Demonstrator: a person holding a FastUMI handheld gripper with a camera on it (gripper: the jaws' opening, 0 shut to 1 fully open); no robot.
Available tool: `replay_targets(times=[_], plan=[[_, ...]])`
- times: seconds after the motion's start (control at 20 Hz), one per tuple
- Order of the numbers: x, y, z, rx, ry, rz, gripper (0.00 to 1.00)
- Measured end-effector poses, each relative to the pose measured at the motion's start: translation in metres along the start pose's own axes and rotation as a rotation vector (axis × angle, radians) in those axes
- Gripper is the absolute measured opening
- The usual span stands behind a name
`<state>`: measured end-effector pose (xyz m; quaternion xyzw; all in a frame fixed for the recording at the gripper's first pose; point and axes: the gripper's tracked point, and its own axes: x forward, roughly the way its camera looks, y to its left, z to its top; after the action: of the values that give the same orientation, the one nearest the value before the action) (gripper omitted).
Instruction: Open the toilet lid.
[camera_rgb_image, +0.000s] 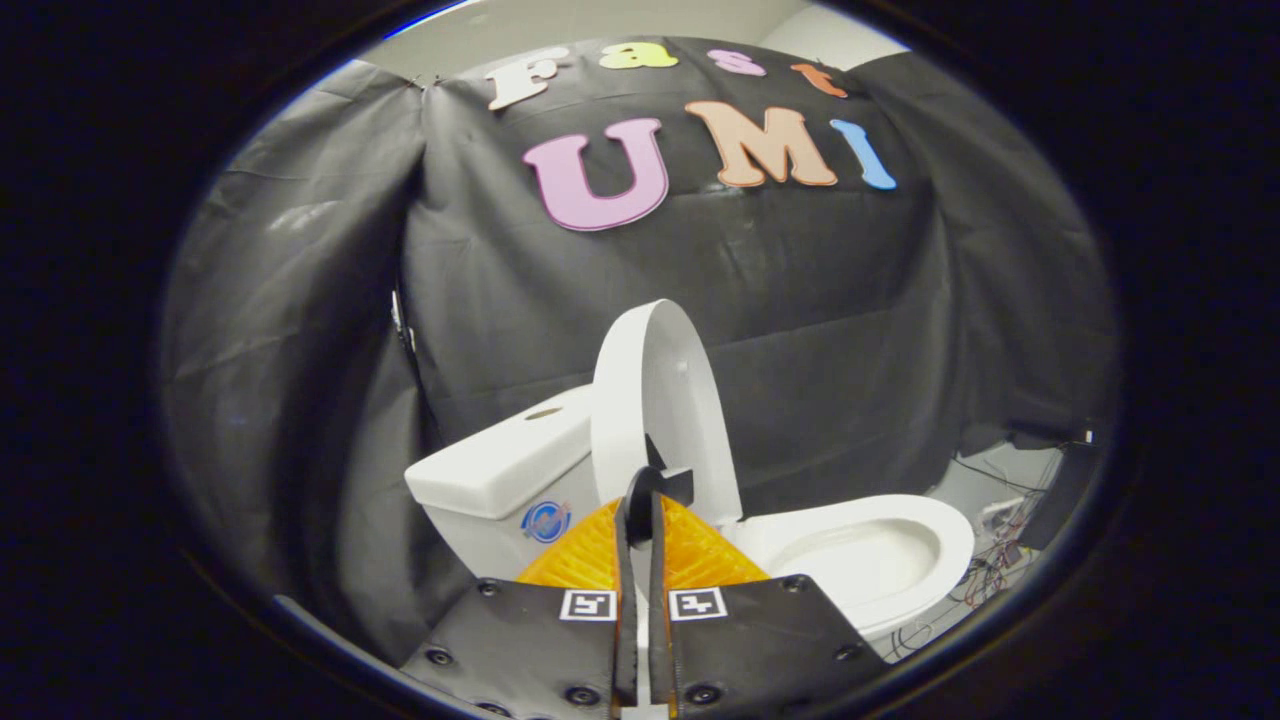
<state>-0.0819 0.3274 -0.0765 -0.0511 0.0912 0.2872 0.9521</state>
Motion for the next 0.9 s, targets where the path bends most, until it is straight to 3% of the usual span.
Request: replay_targets(times=[0.9], plan=[[0.017,0.043,-0.016,-0.049,0.032,0.118,0.05]])
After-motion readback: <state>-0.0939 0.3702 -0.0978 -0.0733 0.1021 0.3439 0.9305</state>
